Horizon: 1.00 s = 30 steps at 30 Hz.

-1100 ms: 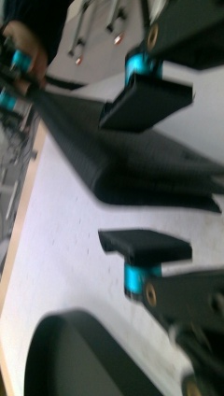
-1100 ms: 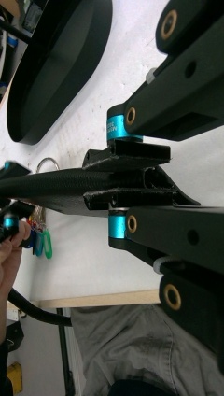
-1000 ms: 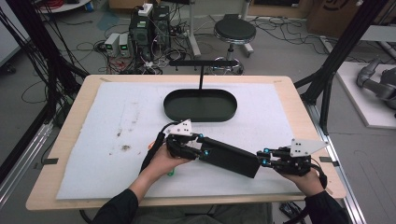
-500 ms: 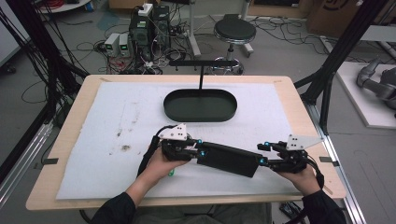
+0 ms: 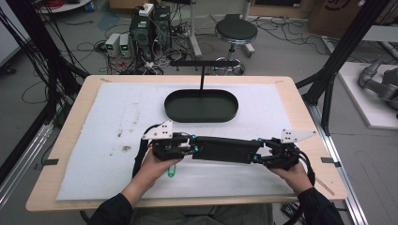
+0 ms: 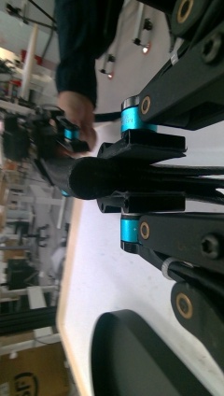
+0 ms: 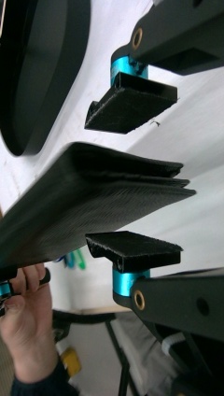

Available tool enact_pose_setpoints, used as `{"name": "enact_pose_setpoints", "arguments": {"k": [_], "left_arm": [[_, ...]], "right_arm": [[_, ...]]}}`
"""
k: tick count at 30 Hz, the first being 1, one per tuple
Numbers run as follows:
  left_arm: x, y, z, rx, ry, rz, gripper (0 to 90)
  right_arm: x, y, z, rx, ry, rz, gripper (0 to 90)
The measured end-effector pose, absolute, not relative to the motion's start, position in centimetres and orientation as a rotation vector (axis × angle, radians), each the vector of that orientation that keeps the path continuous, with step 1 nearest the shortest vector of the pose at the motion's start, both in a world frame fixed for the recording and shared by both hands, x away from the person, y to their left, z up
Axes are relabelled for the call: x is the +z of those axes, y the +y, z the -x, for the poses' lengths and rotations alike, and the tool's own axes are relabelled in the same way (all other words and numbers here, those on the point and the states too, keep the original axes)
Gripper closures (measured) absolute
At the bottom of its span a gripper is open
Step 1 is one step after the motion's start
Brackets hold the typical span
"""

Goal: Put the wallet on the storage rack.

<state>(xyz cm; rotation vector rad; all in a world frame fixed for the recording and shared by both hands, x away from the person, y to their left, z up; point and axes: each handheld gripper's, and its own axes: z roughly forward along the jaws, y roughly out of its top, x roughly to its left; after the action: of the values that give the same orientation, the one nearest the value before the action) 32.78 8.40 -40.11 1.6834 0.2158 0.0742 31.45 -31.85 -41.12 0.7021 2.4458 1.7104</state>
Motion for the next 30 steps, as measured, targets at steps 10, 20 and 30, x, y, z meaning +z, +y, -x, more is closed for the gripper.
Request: {"name": "enact_pose_setpoints", "arguments": {"k": [10,20,30], "left_arm": [[-40.0,9.6,-32.5,0.096,0.221,-1.682,75.2],[-39.9,10.5,-32.6,0.131,0.282,-1.664,66.7],[-38.9,11.9,-32.7,0.232,0.425,-1.682,37.8]], "right_arm": [[-40.4,-30.1,-31.6,1.802,2.445,-0.574,66.7],[-39.2,-29.5,-32.0,1.830,2.461,-0.483,75.1],[-38.1,-30.1,-33.2,1.767,2.345,-0.555,75.3]]}}
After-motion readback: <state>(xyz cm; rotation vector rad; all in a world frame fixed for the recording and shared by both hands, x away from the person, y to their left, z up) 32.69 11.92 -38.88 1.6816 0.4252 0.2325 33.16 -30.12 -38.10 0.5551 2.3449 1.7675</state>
